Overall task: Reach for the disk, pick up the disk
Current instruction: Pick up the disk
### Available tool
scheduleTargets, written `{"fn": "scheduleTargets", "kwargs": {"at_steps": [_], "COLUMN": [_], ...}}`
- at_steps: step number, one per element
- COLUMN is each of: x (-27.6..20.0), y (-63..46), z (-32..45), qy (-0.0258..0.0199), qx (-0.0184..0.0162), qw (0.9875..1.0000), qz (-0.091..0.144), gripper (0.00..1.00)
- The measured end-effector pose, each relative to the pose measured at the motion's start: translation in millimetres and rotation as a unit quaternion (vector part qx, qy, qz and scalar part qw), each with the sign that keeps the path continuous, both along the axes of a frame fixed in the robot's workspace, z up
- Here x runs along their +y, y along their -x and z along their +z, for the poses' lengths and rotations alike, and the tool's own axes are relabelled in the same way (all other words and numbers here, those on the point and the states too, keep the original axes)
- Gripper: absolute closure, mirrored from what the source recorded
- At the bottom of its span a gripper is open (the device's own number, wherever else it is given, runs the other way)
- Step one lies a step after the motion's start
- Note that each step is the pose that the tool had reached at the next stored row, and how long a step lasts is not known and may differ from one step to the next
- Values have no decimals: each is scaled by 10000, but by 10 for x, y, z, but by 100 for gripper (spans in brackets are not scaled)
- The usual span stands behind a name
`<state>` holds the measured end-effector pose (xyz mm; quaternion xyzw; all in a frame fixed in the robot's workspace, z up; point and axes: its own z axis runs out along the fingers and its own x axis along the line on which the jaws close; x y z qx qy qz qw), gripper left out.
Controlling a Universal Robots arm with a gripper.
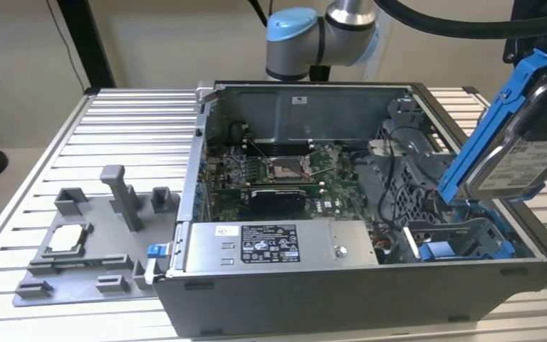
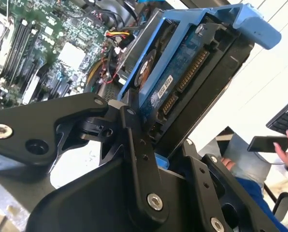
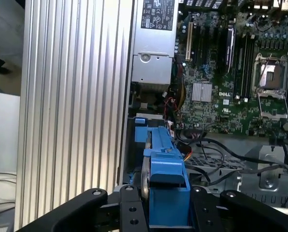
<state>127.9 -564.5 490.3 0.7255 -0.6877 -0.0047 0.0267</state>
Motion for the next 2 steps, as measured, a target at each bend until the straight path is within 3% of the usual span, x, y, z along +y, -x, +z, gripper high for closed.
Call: {"fn": "scheduleTargets", "kwargs": {"at_steps": [2], "x": [0], "y": [0], "z": [0], "qy": [0], "qx": [0], "qw": [10000], "qz": [0], "gripper": [100]}}
